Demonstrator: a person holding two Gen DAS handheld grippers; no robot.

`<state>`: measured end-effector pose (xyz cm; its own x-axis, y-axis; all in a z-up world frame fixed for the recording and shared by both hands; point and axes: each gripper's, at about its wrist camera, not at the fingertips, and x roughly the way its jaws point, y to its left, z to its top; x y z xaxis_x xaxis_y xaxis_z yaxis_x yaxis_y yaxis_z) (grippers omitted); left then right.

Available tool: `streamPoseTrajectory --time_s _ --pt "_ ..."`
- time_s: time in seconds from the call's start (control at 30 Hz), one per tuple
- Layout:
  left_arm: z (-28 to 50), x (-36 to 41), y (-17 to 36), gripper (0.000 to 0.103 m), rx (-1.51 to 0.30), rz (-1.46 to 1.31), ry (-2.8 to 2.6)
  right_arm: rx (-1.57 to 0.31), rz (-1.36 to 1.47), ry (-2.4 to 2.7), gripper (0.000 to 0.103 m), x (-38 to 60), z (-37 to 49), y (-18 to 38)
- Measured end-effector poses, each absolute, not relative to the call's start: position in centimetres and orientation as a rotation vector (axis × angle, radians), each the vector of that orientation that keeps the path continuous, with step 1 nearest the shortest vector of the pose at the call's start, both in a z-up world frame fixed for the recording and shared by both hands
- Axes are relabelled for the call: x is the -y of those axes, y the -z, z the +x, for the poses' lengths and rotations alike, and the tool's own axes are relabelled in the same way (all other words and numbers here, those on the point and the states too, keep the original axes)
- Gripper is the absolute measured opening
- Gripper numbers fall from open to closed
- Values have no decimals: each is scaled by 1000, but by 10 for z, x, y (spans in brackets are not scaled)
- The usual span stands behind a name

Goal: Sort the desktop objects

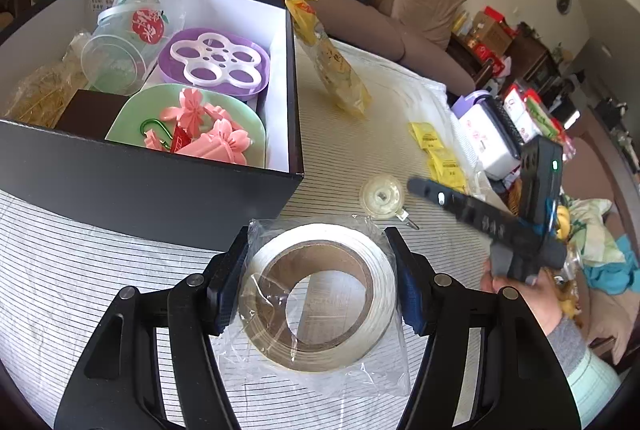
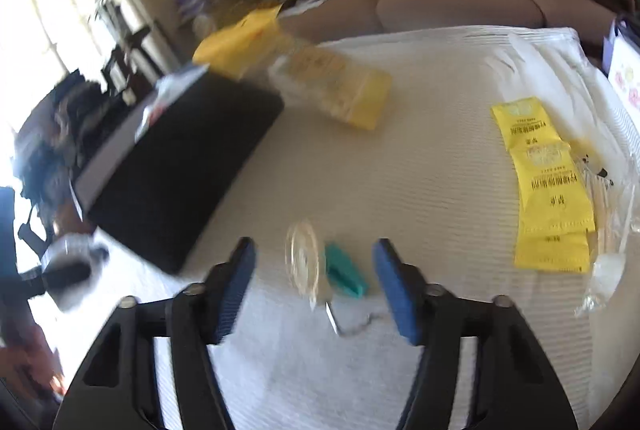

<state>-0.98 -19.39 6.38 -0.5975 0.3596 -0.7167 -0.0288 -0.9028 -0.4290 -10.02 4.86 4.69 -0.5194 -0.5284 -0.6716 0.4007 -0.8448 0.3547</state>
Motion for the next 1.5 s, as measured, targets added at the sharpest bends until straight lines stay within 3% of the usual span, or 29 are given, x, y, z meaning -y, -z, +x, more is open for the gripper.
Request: streamPoseTrajectory --time_s 0.1,0.23,0.5,0.67,0.77,0.83,1.0,1.2,1.33,1.5 --pt "-9 194 -66 61 554 -1269 -2580 68 1120 2342 32 -24 -112 -48" --pt "-10 205 -67 61 593 -1264 -2595 -157 1160 2272 22 11 -101 -41" --pt "-8 222 -70 61 644 -1250 -2611 -584 987 2099 20 69 6 -45" --pt "-2 228 -72 61 634 -1247 -2615 -667 961 2019 17 73 75 -45" --pt "2 229 -73 61 619 -1251 -2614 -548 953 2141 35 50 68 -65" --pt "4 230 -72 61 609 -1257 -2616 -419 981 2234 59 27 45 -73" --pt "8 233 -71 61 605 -1267 -2615 -274 1088 2310 60 11 -5 -61" --pt "5 236 -71 61 616 -1261 -2614 -119 1139 2501 76 16 -18 -35" --pt "3 233 -68 61 603 -1274 -2601 -145 1079 2584 76 28 -17 -28" --pt "2 234 -66 61 599 -1282 -2597 -45 995 2645 74 23 -7 -38"
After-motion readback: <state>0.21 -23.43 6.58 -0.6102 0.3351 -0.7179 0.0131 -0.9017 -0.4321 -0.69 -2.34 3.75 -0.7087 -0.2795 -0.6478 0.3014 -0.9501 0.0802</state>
